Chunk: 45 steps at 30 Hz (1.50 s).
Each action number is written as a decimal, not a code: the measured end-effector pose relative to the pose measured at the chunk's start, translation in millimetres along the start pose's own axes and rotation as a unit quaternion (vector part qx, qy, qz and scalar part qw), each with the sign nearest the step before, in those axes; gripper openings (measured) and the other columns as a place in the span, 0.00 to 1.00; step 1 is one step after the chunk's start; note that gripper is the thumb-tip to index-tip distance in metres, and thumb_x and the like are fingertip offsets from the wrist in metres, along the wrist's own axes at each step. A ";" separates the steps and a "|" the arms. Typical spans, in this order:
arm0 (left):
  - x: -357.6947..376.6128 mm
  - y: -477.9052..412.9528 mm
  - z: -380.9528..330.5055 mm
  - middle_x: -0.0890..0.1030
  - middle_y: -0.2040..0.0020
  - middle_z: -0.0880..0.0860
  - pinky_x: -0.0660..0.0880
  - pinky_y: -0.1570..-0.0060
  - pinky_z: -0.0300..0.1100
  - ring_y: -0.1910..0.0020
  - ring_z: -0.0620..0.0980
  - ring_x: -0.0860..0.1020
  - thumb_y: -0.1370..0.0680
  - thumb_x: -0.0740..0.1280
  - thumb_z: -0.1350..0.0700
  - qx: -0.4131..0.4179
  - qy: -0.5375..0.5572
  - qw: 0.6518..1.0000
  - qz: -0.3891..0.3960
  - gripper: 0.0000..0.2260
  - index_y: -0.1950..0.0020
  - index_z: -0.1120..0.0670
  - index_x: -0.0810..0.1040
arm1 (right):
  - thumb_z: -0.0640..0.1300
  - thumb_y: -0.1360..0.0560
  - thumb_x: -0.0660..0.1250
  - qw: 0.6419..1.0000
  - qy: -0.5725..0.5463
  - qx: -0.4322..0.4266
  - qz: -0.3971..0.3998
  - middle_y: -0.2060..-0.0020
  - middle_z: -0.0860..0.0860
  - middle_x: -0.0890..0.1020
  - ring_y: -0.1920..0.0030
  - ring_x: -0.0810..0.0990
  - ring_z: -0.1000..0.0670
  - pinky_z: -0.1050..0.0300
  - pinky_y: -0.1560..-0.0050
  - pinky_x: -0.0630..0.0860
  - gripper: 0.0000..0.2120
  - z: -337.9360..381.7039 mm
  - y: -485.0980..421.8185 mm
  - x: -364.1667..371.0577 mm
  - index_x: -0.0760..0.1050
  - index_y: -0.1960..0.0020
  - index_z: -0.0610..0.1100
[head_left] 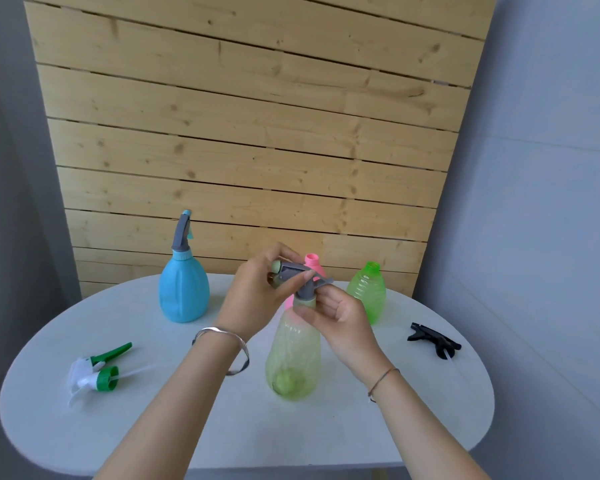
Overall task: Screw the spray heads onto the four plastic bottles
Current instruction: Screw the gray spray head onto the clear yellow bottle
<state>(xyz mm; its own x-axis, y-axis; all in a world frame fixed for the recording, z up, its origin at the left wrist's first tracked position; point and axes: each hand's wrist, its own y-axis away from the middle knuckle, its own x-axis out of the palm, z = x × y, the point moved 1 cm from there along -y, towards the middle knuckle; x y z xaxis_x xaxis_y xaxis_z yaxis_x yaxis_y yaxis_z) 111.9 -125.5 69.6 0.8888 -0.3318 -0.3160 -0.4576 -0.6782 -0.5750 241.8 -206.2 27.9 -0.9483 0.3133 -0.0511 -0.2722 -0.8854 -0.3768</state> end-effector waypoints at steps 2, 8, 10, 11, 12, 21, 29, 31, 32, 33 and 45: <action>1.3 0.5 -2.0 0.82 0.64 0.49 0.77 0.64 0.44 0.68 0.48 0.79 0.28 0.73 0.52 -0.007 0.003 1.000 0.014 0.07 0.58 0.48 0.75 | 0.32 0.32 0.73 0.999 -0.010 -0.011 -0.040 0.58 0.56 0.86 0.53 0.83 0.58 0.64 0.49 0.76 0.12 -1.8 1.1 6.5 0.78 0.51 0.43; -2.7 -6.1 -2.4 0.79 0.72 0.42 0.72 0.74 0.33 0.77 0.40 0.72 0.28 0.73 0.53 0.006 -0.007 0.999 0.051 0.08 0.60 0.49 0.74 | 0.38 0.26 0.69 0.999 -0.016 0.032 0.004 0.49 0.50 0.81 0.46 0.79 0.55 0.55 0.37 0.72 0.12 -1.8 0.6 10.2 0.74 0.43 0.42; -4.3 -6.4 -1.4 0.79 0.72 0.40 0.70 0.75 0.29 0.77 0.40 0.73 0.28 0.73 0.54 0.014 -0.002 0.998 0.060 0.08 0.60 0.50 0.74 | 0.40 0.23 0.65 0.995 -0.026 0.065 0.078 0.44 0.53 0.81 0.42 0.78 0.59 0.61 0.35 0.71 0.14 -1.0 0.7 4.0 0.74 0.37 0.43; -4.4 -6.4 -1.1 0.79 0.72 0.40 0.70 0.75 0.29 0.76 0.39 0.73 0.28 0.73 0.55 0.018 0.005 0.998 0.064 0.08 0.60 0.50 0.74 | 0.39 0.23 0.64 0.994 -0.023 0.068 0.081 0.44 0.53 0.81 0.42 0.78 0.60 0.61 0.35 0.71 0.15 -1.8 0.9 2.5 0.74 0.37 0.42; -4.2 -6.9 -0.9 0.80 0.71 0.40 0.70 0.75 0.29 0.76 0.40 0.74 0.28 0.73 0.55 0.022 0.012 0.997 0.067 0.08 0.60 0.51 0.74 | 0.39 0.24 0.65 0.996 -0.019 0.060 0.065 0.44 0.51 0.81 0.42 0.78 0.59 0.61 0.35 0.71 0.15 -2.7 0.9 2.8 0.74 0.37 0.41; -7.6 -4.7 -0.4 0.80 0.69 0.40 0.71 0.73 0.30 0.74 0.39 0.74 0.31 0.72 0.47 0.032 0.058 0.995 0.078 0.09 0.60 0.48 0.74 | 0.39 0.25 0.67 0.995 -0.038 0.082 0.049 0.46 0.50 0.82 0.45 0.79 0.56 0.63 0.38 0.72 0.12 -3.9 -0.5 3.4 0.77 0.41 0.44; -6.7 -5.2 3.3 0.79 0.67 0.41 0.73 0.71 0.33 0.72 0.41 0.73 0.28 0.73 0.56 0.042 0.056 0.994 0.088 0.07 0.58 0.55 0.75 | 0.38 0.29 0.72 0.997 -0.028 0.046 -0.049 0.50 0.50 0.84 0.49 0.81 0.59 0.59 0.42 0.75 0.14 -9.2 0.3 15.5 0.76 0.45 0.42; -7.4 -4.8 3.7 0.79 0.67 0.42 0.73 0.72 0.34 0.71 0.41 0.73 0.28 0.73 0.57 0.036 0.063 0.994 0.087 0.07 0.59 0.54 0.74 | 0.39 0.26 0.69 0.997 -0.034 0.070 0.020 0.48 0.53 0.83 0.46 0.80 0.60 0.64 0.43 0.74 0.13 -6.0 -1.4 8.1 0.76 0.42 0.44; -7.8 -4.8 3.8 0.80 0.66 0.44 0.73 0.72 0.34 0.71 0.42 0.74 0.28 0.73 0.57 0.034 0.065 0.994 0.086 0.07 0.59 0.53 0.74 | 0.39 0.25 0.67 0.995 -0.037 0.077 0.049 0.49 0.54 0.83 0.46 0.80 0.60 0.68 0.45 0.74 0.12 -4.2 -1.9 4.5 0.77 0.42 0.45; -7.9 -4.6 3.8 0.80 0.66 0.45 0.73 0.72 0.34 0.70 0.44 0.75 0.28 0.73 0.57 0.033 0.065 0.994 0.086 0.07 0.59 0.53 0.74 | 0.39 0.24 0.66 0.994 -0.038 0.078 0.060 0.50 0.55 0.83 0.48 0.80 0.61 0.69 0.48 0.73 0.10 -3.4 -2.2 2.1 0.77 0.43 0.46; -8.6 -4.2 2.3 0.81 0.66 0.44 0.73 0.71 0.34 0.70 0.44 0.76 0.27 0.73 0.56 0.038 0.060 0.993 0.094 0.07 0.59 0.50 0.74 | 0.35 0.28 0.69 0.996 -0.008 0.060 0.065 0.51 0.53 0.84 0.48 0.81 0.59 0.64 0.45 0.75 0.11 -4.2 -4.7 0.0 0.78 0.47 0.44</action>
<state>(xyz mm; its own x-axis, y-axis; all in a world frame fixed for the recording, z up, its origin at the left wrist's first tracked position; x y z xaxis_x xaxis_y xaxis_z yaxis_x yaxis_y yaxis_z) 106.1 -118.3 73.0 0.7817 -0.5268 -0.3338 -0.6123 -0.5465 -0.5713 243.8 -200.6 25.8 -0.9788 0.1896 -0.0777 -0.1645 -0.9531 -0.2540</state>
